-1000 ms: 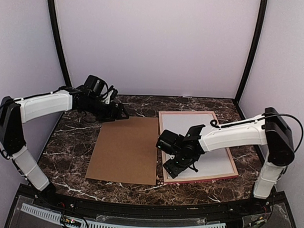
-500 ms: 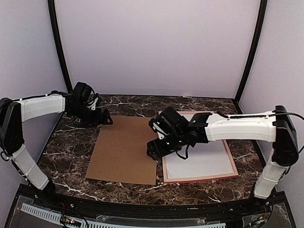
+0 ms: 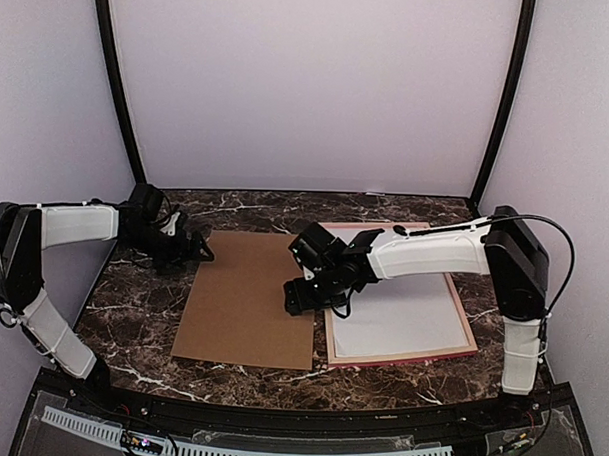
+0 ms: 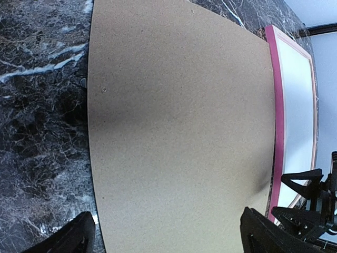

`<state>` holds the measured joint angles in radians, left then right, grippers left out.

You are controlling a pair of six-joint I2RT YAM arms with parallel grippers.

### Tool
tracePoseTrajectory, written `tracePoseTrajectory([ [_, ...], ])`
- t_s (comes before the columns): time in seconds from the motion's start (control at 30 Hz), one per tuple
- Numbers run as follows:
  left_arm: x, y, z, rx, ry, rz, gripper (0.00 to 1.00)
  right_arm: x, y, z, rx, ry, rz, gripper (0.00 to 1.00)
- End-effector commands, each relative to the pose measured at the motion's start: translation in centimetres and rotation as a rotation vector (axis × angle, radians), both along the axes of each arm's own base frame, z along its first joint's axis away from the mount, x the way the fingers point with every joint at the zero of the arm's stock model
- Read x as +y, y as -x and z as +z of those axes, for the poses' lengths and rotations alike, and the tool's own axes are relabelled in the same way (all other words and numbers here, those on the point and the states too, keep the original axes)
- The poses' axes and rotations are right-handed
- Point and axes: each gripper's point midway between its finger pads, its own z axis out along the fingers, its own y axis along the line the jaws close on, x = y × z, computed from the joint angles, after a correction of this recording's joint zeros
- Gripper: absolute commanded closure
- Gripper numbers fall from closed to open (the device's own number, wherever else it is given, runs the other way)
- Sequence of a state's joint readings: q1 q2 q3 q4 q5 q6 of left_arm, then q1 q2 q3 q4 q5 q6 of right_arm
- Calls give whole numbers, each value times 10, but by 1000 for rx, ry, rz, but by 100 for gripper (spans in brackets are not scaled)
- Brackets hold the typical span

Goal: Put the photo into the frame
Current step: Move the frame body to the center of the board.

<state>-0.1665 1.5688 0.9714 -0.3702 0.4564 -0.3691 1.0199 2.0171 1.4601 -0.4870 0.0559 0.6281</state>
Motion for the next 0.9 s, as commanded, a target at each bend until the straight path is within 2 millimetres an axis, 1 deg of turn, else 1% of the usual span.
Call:
tracePoseTrajectory([
  [0.0,3,1,-4,8,12,12,1,-16,-8,-10,28,15,-59,21],
  [0.13,8,2,-12,31,-9,23,1,-27,-16,-20,42,44,-77,21],
  [0.27,10,3,-18,50,-24,23,1,-39,-25,-26,42,77,-98,21],
  [0.47,14,6,-24,68,-49,23,1,-52,-35,-24,21,111,-125,21],
  [0.53,13,8,-27,82,-47,20,1,-47,-35,-22,25,96,-115,21],
  [0.7,10,13,-36,118,-31,1,1,-24,-33,-16,41,12,-83,21],
  [0.87,9,20,-43,149,-26,-11,1,-15,-35,-22,59,-8,-86,22],
])
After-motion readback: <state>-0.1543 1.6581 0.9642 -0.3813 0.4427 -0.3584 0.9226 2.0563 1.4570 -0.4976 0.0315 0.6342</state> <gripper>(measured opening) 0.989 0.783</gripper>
